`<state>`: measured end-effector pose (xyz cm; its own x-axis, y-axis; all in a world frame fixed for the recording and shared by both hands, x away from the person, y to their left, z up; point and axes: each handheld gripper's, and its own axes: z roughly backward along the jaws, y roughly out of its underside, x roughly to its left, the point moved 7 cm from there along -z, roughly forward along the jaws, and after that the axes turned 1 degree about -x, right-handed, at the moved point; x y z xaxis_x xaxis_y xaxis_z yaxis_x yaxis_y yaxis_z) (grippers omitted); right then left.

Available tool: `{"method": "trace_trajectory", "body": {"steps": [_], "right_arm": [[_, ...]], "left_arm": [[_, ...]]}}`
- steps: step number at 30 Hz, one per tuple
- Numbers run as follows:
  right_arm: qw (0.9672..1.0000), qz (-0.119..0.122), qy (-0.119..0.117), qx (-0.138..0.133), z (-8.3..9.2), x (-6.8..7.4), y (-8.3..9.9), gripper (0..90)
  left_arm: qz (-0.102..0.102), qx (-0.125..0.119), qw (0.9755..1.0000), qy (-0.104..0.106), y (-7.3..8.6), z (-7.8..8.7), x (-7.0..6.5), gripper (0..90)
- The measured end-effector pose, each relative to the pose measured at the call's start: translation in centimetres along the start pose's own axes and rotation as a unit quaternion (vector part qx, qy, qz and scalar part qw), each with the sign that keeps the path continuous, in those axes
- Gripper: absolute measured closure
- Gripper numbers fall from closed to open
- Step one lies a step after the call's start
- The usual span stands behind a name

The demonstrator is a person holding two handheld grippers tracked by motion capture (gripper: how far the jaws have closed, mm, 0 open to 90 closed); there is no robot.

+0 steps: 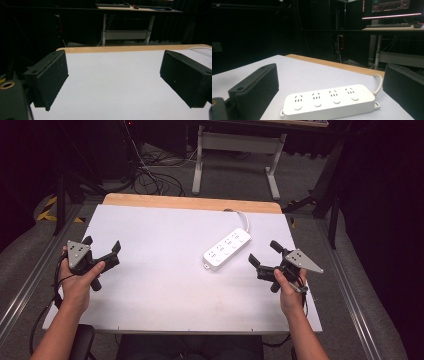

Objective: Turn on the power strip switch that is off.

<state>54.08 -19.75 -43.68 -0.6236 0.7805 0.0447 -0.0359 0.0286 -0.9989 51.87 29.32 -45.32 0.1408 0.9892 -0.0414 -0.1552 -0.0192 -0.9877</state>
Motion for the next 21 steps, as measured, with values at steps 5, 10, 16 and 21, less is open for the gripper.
{"method": "trace_trajectory", "body": {"steps": [5, 10, 16, 21], "right_arm": [[1.0000, -0.001, 0.005, 0.000, -0.05, -0.10, 0.12, 1.4], [0.9999, -0.003, 0.012, -0.001, -0.01, -0.35, 0.17, 1.9], [0.9998, -0.001, 0.018, -0.006, 0.04, -0.50, 0.05, 2.0], [0.9998, -0.001, 0.019, -0.007, 0.04, -0.50, 0.05, 1.9]], "left_arm": [[-0.001, 0.001, 1.0000, 0.001, 0.00, -0.02, 0.01, 7.5], [0.002, 0.000, 1.0000, 0.001, -0.03, -0.02, -0.02, 5.8], [0.005, 0.000, 1.0000, 0.001, -0.06, 0.00, -0.02, 3.3], [0.005, 0.000, 1.0000, 0.000, -0.07, -0.01, 0.02, 3.1]]}}
